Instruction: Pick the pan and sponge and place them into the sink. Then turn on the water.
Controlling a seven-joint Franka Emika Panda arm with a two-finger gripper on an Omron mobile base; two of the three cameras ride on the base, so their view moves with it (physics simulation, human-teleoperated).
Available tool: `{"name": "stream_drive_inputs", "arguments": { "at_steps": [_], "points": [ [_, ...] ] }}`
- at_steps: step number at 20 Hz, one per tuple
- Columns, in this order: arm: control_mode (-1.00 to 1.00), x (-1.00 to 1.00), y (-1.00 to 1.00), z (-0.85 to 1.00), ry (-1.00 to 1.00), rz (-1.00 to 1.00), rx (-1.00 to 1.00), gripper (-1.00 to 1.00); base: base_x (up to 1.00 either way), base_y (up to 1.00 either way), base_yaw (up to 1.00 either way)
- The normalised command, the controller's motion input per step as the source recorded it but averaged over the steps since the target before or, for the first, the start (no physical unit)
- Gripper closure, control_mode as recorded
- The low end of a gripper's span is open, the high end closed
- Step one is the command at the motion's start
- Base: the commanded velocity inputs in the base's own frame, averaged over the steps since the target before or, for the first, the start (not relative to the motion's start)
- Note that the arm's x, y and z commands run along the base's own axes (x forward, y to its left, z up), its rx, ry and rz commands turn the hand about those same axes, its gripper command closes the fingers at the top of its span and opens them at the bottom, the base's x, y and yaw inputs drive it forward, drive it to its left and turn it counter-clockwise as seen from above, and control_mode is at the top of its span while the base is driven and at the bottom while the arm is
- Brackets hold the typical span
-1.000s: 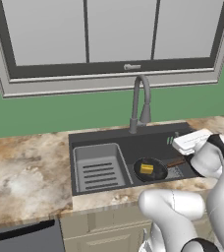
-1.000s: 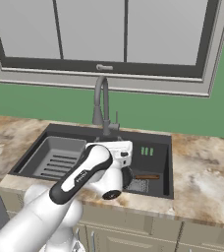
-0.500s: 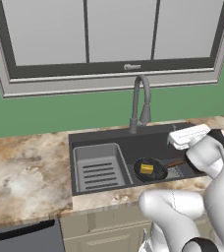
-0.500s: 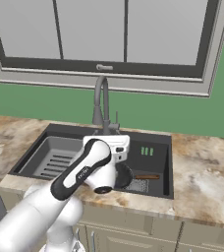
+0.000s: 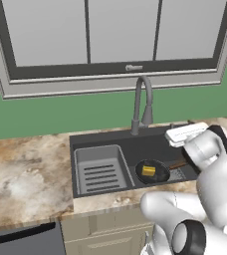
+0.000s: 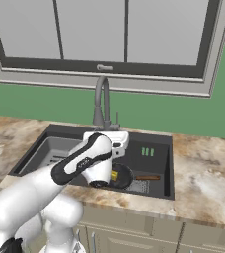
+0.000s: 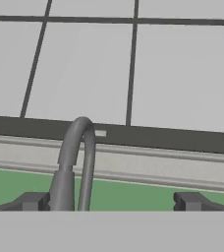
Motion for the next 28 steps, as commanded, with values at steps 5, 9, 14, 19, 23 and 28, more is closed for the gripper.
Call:
{"name": "stream_drive_inputs", "arguments": {
  "at_steps": [5, 9, 14, 19, 23, 28],
  "points": [
    [-1.0, 0.35, -0.06, 0.0, 0.0, 0.05, 0.0, -1.0, 0.0, 0.0, 0.0],
    [-1.0, 0.34, -0.15, -0.01, 0.0, 0.12, 0.01, -1.0, 0.0, 0.0, 0.0],
    [-1.0, 0.28, -0.13, -0.01, 0.0, 0.16, 0.02, -1.0, 0.0, 0.0, 0.0],
    [-1.0, 0.24, -0.08, -0.02, 0.0, 0.18, 0.02, -1.0, 0.0, 0.0, 0.0],
    [-1.0, 0.14, 0.0, -0.05, 0.0, 0.24, 0.01, -1.0, 0.0, 0.0, 0.0],
    [-1.0, 0.08, -0.01, -0.03, -0.03, 0.25, 0.0, -1.0, 0.0, 0.0, 0.0]
  ]
}}
